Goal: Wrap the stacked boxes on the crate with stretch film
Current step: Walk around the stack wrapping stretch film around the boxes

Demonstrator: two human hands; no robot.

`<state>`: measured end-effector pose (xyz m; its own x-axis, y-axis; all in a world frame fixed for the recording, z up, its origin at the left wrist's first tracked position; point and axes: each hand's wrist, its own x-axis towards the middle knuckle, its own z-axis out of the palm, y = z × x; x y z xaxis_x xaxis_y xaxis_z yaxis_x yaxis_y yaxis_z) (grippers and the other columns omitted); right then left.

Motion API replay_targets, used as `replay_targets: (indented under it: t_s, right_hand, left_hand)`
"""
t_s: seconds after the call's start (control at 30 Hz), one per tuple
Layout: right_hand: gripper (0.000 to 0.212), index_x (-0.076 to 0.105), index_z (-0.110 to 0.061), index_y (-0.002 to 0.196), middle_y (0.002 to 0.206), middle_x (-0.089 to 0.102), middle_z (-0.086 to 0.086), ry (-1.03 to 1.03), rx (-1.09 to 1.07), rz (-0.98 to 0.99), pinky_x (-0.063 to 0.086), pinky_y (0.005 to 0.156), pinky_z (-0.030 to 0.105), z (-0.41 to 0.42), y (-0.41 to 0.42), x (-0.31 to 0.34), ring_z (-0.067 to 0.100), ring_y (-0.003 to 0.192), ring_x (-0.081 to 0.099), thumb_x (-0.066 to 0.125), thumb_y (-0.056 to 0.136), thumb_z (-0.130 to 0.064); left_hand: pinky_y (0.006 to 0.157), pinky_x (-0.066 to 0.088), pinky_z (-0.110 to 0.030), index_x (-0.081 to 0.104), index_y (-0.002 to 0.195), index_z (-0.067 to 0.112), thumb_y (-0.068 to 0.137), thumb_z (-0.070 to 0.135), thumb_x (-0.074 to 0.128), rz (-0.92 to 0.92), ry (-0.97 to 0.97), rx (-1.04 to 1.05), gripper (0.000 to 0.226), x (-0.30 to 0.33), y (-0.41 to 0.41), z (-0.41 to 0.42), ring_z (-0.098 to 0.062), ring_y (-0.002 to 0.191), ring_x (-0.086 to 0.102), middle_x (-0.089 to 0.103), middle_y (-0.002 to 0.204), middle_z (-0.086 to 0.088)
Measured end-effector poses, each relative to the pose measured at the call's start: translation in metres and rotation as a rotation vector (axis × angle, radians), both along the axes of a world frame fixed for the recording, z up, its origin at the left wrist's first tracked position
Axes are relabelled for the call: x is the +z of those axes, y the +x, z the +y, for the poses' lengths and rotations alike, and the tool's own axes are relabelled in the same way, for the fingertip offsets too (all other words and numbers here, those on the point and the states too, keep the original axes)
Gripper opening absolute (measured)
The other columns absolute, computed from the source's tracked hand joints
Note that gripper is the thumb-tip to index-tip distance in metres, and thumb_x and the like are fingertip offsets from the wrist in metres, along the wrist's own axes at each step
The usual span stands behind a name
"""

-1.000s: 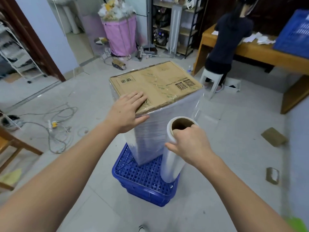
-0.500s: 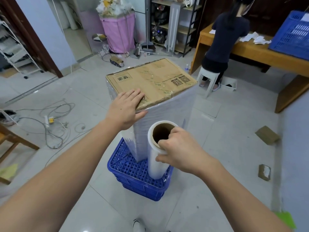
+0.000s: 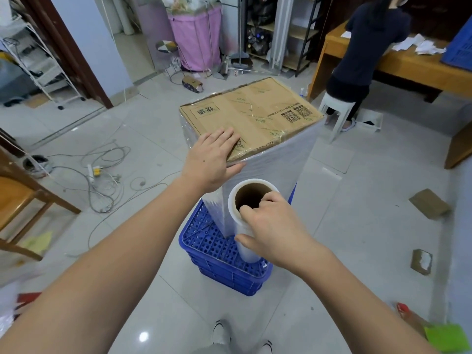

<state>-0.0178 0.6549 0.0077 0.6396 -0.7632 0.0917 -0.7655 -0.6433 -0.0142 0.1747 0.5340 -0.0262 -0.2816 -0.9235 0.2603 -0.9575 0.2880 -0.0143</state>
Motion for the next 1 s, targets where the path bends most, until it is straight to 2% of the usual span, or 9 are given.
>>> replay_targets:
  t_s: [0.13, 0.3, 0.4, 0.57, 0.63, 0.77, 0.83, 0.93, 1.0]
  right_hand:
    - [0.044, 0.045, -0.022, 0.081, 0.071, 0.064, -0.003, 0.063, -0.110, 0.060, 0.041, 0.097, 0.036, -0.001, 0.011, 0.002, 0.023, 0.075, 0.052, 0.049, 0.090, -0.065]
    - [0.066, 0.054, -0.020, 0.072, 0.064, 0.057, -0.004, 0.110, -0.389, 0.145, 0.041, 0.078, 0.034, -0.002, 0.041, 0.009, 0.021, 0.074, 0.051, 0.035, 0.084, -0.082]
    - [0.054, 0.051, -0.017, 0.083, 0.064, 0.044, -0.004, 0.117, -0.539, 0.169, 0.033, 0.065, 0.033, 0.001, 0.065, 0.010, 0.021, 0.063, 0.045, 0.043, 0.091, -0.070]
    - [0.018, 0.039, -0.019, 0.099, 0.065, 0.036, -0.004, 0.162, -0.773, 0.104, 0.024, 0.055, 0.033, 0.014, 0.094, 0.002, 0.023, 0.066, 0.042, 0.051, 0.096, -0.033]
    - [0.021, 0.031, -0.021, 0.094, 0.063, 0.033, -0.005, 0.147, -0.841, 0.066, 0.022, 0.056, 0.032, 0.019, 0.103, 0.003, 0.023, 0.068, 0.041, 0.050, 0.093, -0.028]
    - [0.041, 0.038, -0.022, 0.092, 0.072, 0.055, -0.003, 0.059, -0.882, 0.063, 0.027, 0.068, 0.032, 0.017, 0.116, 0.004, 0.022, 0.073, 0.049, 0.048, 0.090, -0.062]
    - [0.055, 0.042, -0.022, 0.089, 0.078, 0.063, -0.001, 0.082, -0.941, 0.099, 0.030, 0.069, 0.032, 0.011, 0.117, 0.001, 0.022, 0.076, 0.052, 0.044, 0.085, -0.077]
    - [0.057, 0.040, -0.021, 0.086, 0.080, 0.065, 0.002, 0.103, -0.977, 0.111, 0.038, 0.072, 0.035, 0.007, 0.113, -0.005, 0.024, 0.076, 0.046, 0.044, 0.084, -0.078]
    - [0.051, 0.040, -0.022, 0.084, 0.078, 0.064, 0.001, 0.079, -0.957, 0.084, 0.033, 0.069, 0.034, 0.009, 0.108, -0.004, 0.023, 0.079, 0.048, 0.045, 0.087, -0.073]
  left_hand:
    - [0.124, 0.019, -0.041, 0.038, 0.159, 0.021, 0.098, 0.070, 0.042, 0.016, -0.041, -0.020, 0.078, -0.003, 0.003, -0.003, -0.021, 0.153, 0.031, 0.038, 0.165, -0.002]
    - [0.119, 0.030, -0.045, 0.056, 0.147, 0.020, 0.093, 0.067, 0.051, 0.160, -0.138, -0.095, 0.073, -0.015, 0.009, -0.007, -0.025, 0.145, 0.044, 0.052, 0.155, -0.003]
    - [0.120, 0.026, -0.044, 0.055, 0.148, 0.020, 0.094, 0.068, 0.048, 0.160, -0.154, -0.154, 0.073, -0.019, 0.014, -0.007, -0.026, 0.147, 0.041, 0.051, 0.156, -0.005]
    - [0.123, 0.023, -0.046, 0.044, 0.155, 0.019, 0.097, 0.067, 0.042, 0.083, -0.112, -0.278, 0.076, -0.016, 0.027, -0.010, -0.031, 0.152, 0.032, 0.040, 0.162, -0.012]
    - [0.124, 0.021, -0.046, 0.037, 0.158, 0.020, 0.095, 0.069, 0.043, 0.060, -0.064, -0.350, 0.080, -0.011, 0.035, -0.014, -0.032, 0.154, 0.028, 0.034, 0.165, -0.014]
    - [0.127, 0.012, -0.045, 0.019, 0.165, 0.024, 0.090, 0.080, 0.045, -0.021, 0.065, -0.511, 0.097, 0.002, 0.049, -0.030, -0.027, 0.159, 0.011, 0.015, 0.172, -0.011]
    - [0.129, 0.008, -0.043, 0.012, 0.166, 0.027, 0.081, 0.084, 0.057, -0.077, 0.117, -0.570, 0.112, 0.010, 0.054, -0.042, -0.026, 0.160, 0.006, 0.009, 0.173, -0.008]
    - [0.129, 0.007, -0.041, 0.010, 0.165, 0.028, 0.069, 0.074, 0.078, -0.137, 0.149, -0.659, 0.127, 0.017, 0.056, -0.061, -0.028, 0.160, 0.005, 0.008, 0.174, -0.006]
    - [0.130, 0.007, -0.043, 0.012, 0.165, 0.026, 0.069, 0.073, 0.079, -0.176, 0.136, -0.711, 0.127, 0.018, 0.056, -0.068, -0.032, 0.159, 0.007, 0.010, 0.173, -0.007]
